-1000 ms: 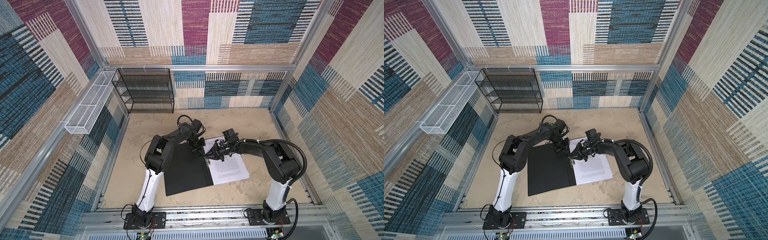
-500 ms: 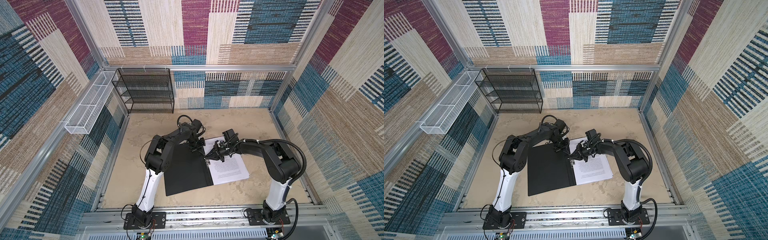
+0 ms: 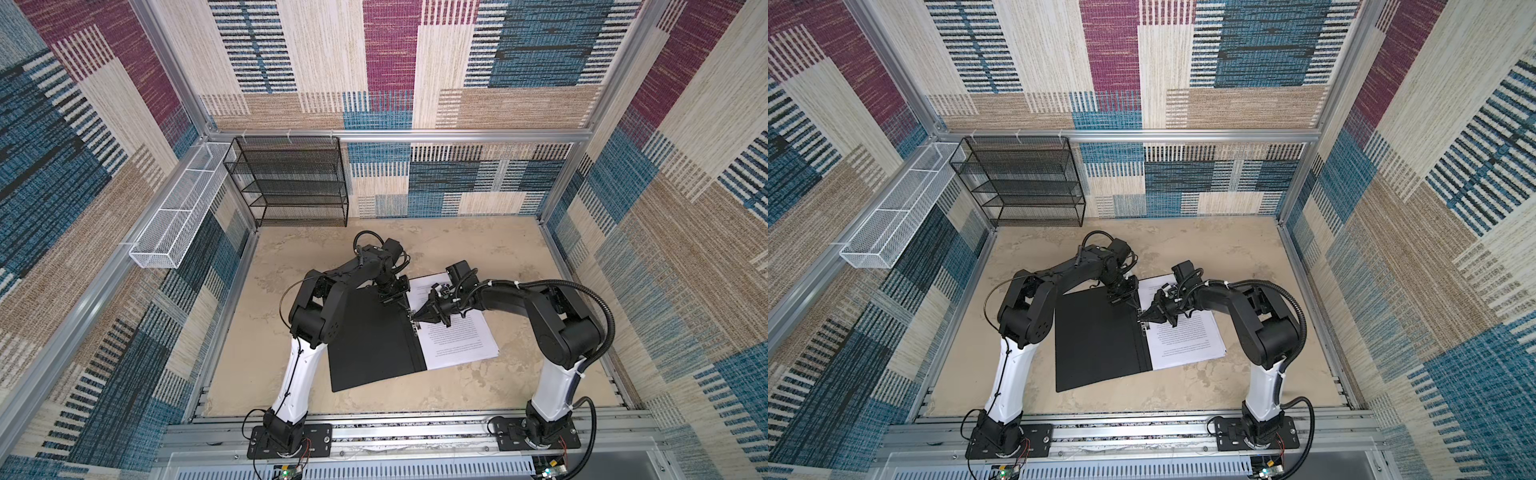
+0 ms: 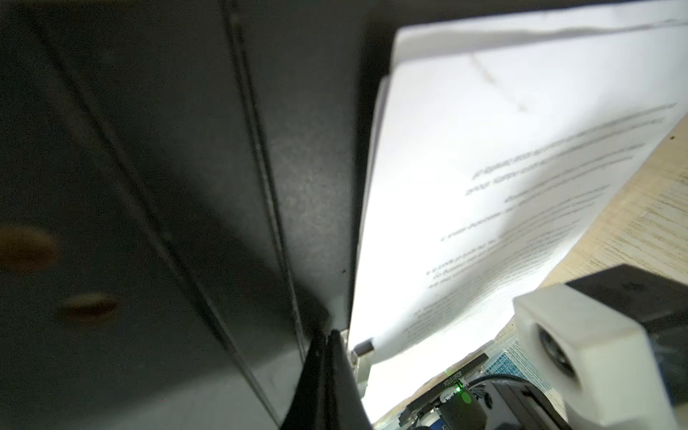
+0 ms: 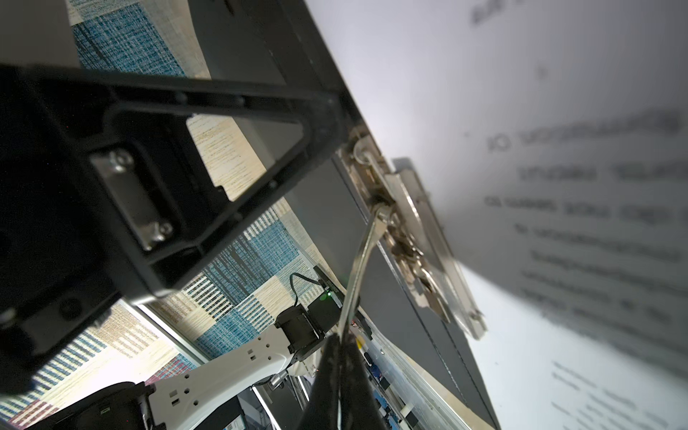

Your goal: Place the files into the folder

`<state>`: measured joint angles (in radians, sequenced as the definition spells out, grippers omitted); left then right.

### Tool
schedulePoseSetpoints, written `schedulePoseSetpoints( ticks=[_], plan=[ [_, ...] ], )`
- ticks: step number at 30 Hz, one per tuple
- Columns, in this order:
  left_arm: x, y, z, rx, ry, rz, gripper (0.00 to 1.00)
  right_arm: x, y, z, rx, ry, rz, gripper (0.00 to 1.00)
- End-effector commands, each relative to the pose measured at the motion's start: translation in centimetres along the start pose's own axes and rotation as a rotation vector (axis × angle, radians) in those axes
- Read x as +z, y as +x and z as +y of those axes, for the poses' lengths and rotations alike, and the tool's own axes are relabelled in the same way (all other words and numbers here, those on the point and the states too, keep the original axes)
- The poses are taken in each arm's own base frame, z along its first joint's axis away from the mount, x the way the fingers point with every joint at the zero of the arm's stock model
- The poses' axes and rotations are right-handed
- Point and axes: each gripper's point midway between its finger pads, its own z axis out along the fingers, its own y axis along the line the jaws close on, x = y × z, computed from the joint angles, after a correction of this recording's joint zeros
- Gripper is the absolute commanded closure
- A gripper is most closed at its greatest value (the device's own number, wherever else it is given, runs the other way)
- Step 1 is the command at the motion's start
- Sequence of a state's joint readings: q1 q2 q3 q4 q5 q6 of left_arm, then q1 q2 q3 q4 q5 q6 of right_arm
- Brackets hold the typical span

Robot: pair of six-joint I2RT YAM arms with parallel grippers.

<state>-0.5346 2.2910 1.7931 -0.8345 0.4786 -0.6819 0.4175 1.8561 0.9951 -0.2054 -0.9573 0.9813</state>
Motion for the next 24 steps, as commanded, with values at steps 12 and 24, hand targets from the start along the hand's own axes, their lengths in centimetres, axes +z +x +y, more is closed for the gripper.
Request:
schedulePoseSetpoints(
  ticks=[12, 24],
  plan=[
    [1.3, 0.2, 4.4, -0.074, -0.162, 0.003, 1.00, -0.4, -0.1, -2.9, -0.062, 0.062, -0.111, 1.00],
    [1.5, 0.0, 5.7, -0.093, -0.206, 0.004, 1.00, -0.7, -0.8, -5.7, -0.062, 0.146, -0.193, 1.00]
  ],
)
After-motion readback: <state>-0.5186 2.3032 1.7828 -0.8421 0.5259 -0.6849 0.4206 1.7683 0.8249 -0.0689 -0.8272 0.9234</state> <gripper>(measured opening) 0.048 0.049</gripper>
